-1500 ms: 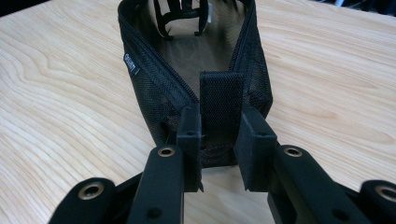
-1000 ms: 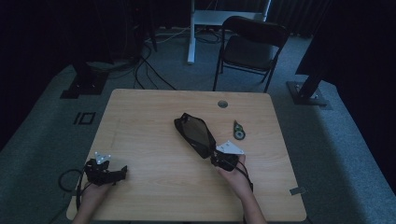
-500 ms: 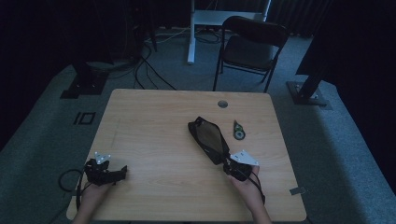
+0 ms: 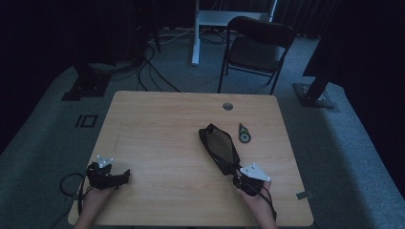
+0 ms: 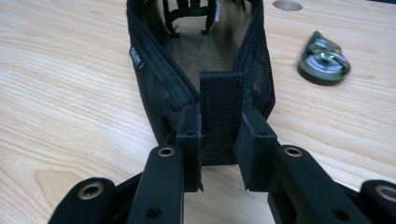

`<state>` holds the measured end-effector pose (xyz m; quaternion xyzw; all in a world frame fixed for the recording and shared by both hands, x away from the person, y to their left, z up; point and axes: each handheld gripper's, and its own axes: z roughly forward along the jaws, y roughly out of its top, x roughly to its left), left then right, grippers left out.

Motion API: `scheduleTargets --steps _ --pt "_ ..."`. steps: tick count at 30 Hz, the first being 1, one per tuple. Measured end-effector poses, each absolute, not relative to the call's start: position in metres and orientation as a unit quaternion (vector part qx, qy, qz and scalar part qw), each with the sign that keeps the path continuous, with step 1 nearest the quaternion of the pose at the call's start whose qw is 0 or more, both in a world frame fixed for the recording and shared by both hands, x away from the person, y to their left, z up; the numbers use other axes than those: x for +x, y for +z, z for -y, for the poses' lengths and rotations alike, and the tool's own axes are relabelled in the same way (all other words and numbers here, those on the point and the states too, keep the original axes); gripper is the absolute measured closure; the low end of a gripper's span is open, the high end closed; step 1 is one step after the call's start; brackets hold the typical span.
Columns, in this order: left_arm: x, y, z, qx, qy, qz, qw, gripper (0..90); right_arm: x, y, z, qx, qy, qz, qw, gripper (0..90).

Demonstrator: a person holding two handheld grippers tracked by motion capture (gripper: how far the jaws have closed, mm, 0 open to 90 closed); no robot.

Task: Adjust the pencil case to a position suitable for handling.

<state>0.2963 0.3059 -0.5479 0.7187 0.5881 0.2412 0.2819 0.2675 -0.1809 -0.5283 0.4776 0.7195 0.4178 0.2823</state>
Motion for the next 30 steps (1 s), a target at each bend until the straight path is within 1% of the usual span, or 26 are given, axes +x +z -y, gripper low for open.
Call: scheduleTargets --steps 4,14,30 --pt "0.296 -0.548 -0.306 0.719 0.241 -0.588 0.282 0.6 0.261 -0.530 0.188 0.495 0.415 -0.707 0.288 72.8" --pt "0.296 -0.548 -0.306 0.718 0.241 -0.588 0.282 0.6 0.245 -0.529 0.191 0.494 0.409 -0.708 0.294 72.8" --pt "0.296 -0.548 -0.306 0.718 0.241 -0.588 0.282 0.6 0.217 -0.530 0.191 0.490 0.417 -0.710 0.286 72.7"
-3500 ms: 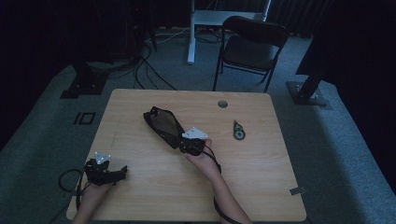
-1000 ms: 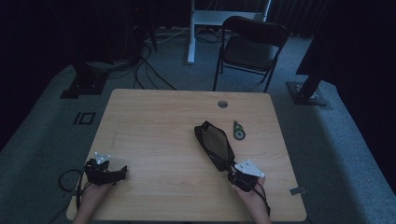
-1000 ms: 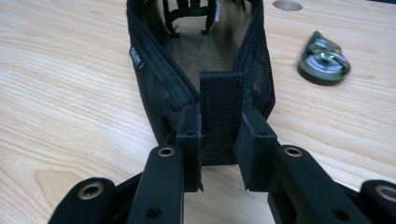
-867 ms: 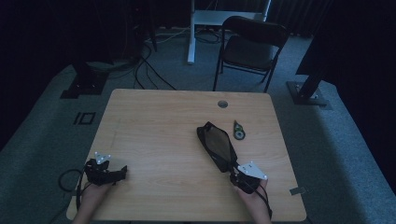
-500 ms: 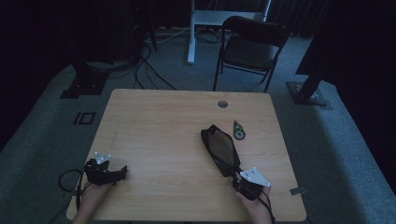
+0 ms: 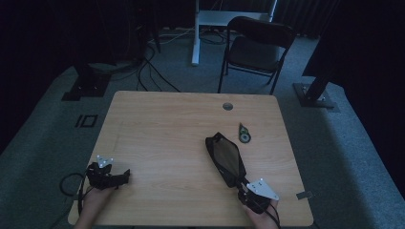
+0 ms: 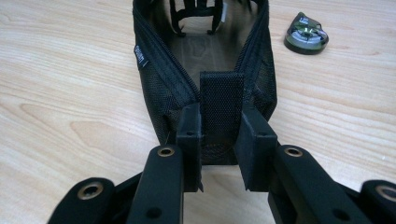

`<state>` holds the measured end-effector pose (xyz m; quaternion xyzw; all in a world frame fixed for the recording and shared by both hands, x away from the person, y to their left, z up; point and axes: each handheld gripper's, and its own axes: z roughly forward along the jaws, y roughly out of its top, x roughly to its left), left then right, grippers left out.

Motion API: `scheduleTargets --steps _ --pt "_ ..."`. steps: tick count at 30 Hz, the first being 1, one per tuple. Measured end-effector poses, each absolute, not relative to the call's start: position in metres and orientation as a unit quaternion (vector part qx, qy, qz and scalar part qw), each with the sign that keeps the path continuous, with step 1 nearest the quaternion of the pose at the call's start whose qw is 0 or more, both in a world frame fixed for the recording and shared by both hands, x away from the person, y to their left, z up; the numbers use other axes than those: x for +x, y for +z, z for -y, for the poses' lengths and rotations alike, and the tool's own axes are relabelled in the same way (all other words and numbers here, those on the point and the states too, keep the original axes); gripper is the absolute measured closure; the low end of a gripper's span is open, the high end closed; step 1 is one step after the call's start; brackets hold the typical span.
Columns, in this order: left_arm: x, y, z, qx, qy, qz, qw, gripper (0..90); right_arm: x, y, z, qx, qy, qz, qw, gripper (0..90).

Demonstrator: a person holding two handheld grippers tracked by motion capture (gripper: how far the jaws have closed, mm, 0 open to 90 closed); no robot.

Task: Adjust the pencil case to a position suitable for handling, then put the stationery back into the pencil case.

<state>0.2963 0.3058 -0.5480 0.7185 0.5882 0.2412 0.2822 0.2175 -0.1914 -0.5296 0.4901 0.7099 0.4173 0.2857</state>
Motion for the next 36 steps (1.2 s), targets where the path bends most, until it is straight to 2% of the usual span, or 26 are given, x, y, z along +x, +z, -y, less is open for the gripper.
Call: scheduleTargets --steps 1,5,9,11,20,27,30,36 --pt "0.296 -0.548 -0.306 0.719 0.241 -0.588 0.282 0.6 0.214 -0.529 0.191 0.481 0.409 -0.715 0.300 72.6" --pt "0.296 -0.548 -0.306 0.718 0.242 -0.588 0.282 0.6 0.212 -0.531 0.192 0.487 0.413 -0.710 0.295 71.8" --pt "0.296 -0.548 -0.306 0.719 0.241 -0.588 0.282 0.6 0.211 -0.528 0.193 0.491 0.423 -0.706 0.285 56.1" --pt "0.296 -0.548 -0.306 0.719 0.241 -0.588 0.282 0.6 0.209 -0.524 0.194 0.492 0.429 -0.702 0.286 53.4" --pt "0.296 -0.548 -0.306 0.718 0.241 -0.588 0.282 0.6 0.213 -0.505 0.204 0.492 0.440 -0.689 0.300 48.0" --pt "0.296 -0.548 -0.306 0.719 0.241 -0.588 0.282 0.6 0.230 -0.483 0.206 0.479 0.448 -0.686 0.315 39.1" --pt "0.296 -0.548 -0.306 0.719 0.241 -0.588 0.282 0.6 0.237 -0.479 0.207 0.479 0.452 -0.690 0.299 35.5" --pt "0.296 -0.548 -0.306 0.719 0.241 -0.588 0.282 0.6 0.256 -0.469 0.210 0.480 0.465 -0.680 0.303 23.7"
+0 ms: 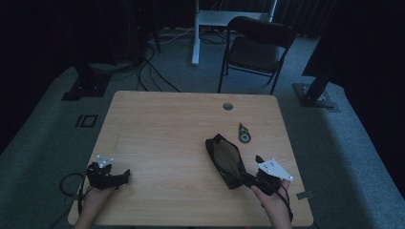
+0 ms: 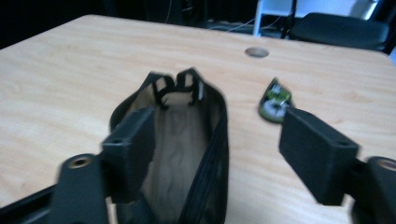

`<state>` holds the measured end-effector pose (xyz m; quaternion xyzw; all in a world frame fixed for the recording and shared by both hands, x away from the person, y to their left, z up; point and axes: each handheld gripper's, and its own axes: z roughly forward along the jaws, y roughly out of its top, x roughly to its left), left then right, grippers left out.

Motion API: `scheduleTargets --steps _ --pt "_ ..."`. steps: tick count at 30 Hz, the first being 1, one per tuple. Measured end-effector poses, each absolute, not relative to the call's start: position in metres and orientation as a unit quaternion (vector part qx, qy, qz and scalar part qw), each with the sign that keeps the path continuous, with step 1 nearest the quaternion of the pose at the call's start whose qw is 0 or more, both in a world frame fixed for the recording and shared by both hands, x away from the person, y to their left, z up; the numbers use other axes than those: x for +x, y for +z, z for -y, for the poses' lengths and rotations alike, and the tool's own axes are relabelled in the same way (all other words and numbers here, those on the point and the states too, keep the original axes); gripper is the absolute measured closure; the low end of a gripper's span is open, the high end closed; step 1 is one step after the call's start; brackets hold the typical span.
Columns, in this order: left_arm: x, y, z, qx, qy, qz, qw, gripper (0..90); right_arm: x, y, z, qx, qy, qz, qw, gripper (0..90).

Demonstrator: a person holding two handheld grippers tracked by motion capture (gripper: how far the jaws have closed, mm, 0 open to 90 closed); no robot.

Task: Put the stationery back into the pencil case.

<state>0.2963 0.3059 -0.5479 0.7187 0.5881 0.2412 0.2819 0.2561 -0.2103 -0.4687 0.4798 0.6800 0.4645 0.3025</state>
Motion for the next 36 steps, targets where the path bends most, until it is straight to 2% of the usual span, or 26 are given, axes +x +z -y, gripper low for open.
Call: scheduleTargets --steps 10,12,13,17,31,36 --pt "0.296 -0.548 -0.306 0.719 0.241 -0.588 0.282 0.6 0.284 -0.461 0.217 0.487 0.465 -0.672 0.309 23.6" --pt "0.296 -0.548 -0.306 0.719 0.241 -0.588 0.282 0.6 0.288 -0.461 0.218 0.485 0.462 -0.675 0.309 21.2" --pt "0.296 -0.548 -0.306 0.719 0.241 -0.588 0.282 0.6 0.297 -0.461 0.218 0.491 0.463 -0.675 0.299 16.2" --pt "0.296 -0.548 -0.306 0.718 0.241 -0.589 0.283 0.6 0.309 -0.463 0.216 0.491 0.458 -0.682 0.290 12.2" --pt "0.296 -0.548 -0.306 0.718 0.241 -0.589 0.282 0.6 0.355 -0.464 0.214 0.515 0.450 -0.674 0.279 12.3" --pt "0.296 -0.548 -0.306 0.718 0.241 -0.589 0.283 0.6 0.373 -0.465 0.217 0.523 0.432 -0.674 0.293 12.4"
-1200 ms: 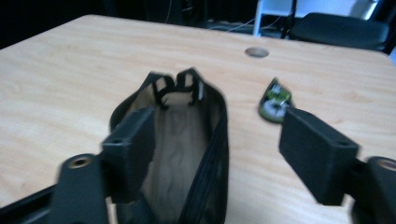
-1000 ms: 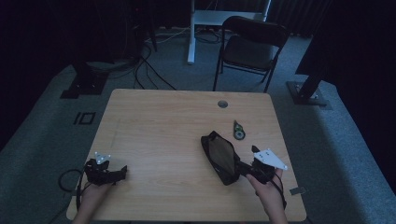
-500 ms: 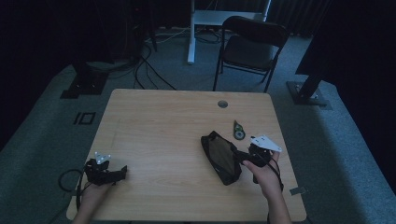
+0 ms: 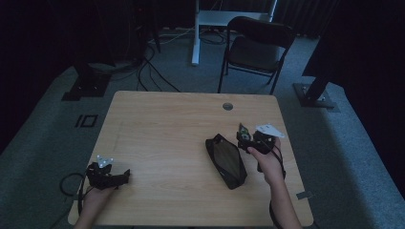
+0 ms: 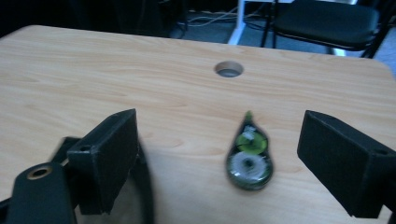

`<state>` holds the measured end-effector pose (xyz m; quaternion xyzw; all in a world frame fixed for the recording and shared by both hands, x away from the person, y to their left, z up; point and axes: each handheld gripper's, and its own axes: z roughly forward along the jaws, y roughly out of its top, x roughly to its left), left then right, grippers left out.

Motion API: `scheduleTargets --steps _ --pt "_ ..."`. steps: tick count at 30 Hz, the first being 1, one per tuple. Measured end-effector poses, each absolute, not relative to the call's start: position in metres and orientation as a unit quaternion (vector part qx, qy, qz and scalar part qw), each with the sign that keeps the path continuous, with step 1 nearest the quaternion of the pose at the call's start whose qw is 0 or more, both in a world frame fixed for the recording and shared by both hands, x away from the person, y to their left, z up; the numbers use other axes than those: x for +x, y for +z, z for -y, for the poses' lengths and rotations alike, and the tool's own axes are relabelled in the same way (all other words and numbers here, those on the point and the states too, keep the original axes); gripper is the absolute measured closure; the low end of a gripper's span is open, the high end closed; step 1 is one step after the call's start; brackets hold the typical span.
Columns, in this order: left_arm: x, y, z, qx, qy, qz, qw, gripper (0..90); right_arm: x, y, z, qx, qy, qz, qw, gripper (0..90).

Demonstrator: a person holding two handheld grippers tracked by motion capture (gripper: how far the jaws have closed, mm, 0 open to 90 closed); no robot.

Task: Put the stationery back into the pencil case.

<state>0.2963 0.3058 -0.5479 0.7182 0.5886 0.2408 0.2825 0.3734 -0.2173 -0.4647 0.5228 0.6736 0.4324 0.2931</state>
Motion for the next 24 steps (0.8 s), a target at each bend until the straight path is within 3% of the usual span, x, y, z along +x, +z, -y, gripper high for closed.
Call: scheduleTargets --steps 24 --pt "0.296 -0.548 -0.306 0.718 0.241 -0.588 0.283 0.6 0.449 -0.508 0.229 0.577 0.383 -0.669 0.270 14.0"
